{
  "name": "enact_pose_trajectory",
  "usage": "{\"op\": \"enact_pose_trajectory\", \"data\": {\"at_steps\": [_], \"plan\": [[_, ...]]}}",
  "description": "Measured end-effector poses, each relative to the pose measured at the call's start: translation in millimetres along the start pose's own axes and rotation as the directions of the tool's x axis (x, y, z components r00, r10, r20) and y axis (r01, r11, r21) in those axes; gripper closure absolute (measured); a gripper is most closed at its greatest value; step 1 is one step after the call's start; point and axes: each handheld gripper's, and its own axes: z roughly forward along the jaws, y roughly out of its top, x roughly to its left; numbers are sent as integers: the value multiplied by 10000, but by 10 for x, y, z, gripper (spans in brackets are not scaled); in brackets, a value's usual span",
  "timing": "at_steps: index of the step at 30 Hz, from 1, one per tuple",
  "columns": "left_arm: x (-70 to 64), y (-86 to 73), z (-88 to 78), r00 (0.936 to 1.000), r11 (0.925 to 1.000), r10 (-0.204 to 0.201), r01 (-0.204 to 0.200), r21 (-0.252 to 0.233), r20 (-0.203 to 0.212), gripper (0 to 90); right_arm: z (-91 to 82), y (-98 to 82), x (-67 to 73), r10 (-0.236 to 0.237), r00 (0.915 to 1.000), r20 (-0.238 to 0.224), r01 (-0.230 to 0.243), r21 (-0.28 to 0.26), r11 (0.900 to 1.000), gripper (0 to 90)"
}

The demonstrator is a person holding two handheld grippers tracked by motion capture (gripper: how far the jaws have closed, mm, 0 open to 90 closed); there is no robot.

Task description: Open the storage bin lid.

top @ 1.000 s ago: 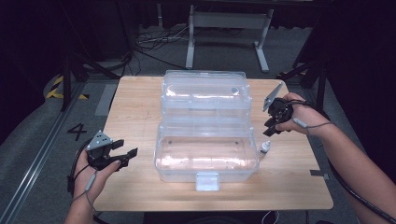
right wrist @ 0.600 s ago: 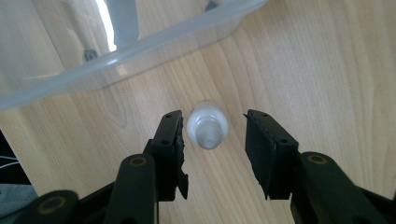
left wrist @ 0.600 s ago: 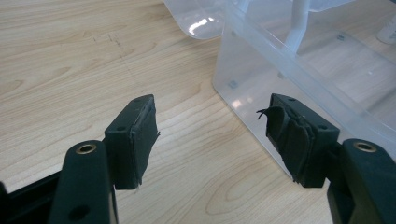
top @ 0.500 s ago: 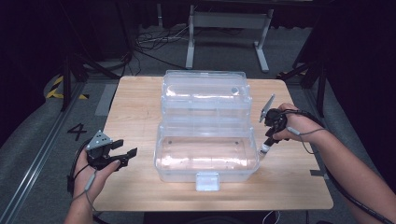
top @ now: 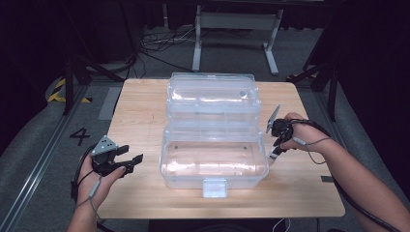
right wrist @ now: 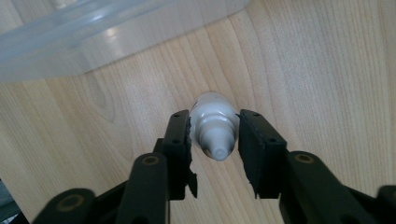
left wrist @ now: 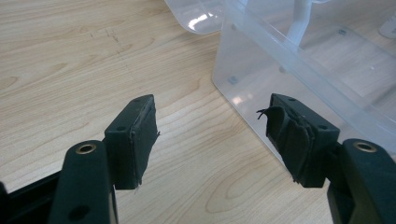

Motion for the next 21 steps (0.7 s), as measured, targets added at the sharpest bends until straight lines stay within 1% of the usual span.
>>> {"op": "enact_pose_trajectory", "data": {"at_steps": [4, 9, 11, 16, 20, 21], "plan": [[-4, -5, 13, 10000, 10000, 18, -18, 69, 15, 338, 18, 8, 4, -109, 9999, 51, 109, 49, 9999, 708], [-4, -7, 20, 10000, 9999, 71, -72, 108, 39, 338, 18, 10, 3, 5, 10000, 22, -5, 45, 10000, 717], [-3, -8, 21, 10000, 9999, 56, -56, 103, 40, 338, 19, 6, 2, 76, 10000, 18, -76, -45, 10000, 718], [9, -14, 44, 10000, 9999, 74, -74, 156, 33, 338, 13, 3, 2, 87, 9999, -57, -87, -74, 9999, 719], [3, -15, 76, 9999, 9997, 82, -84, 220, 92, 337, -76, 25, 22, 52, 9999, -90, -52, -51, 10000, 719], [3, -15, 79, 9999, 9996, 100, -102, 247, 105, 337, -99, 30, 23, -23, 10000, -67, 23, -86, 10000, 719]]}}
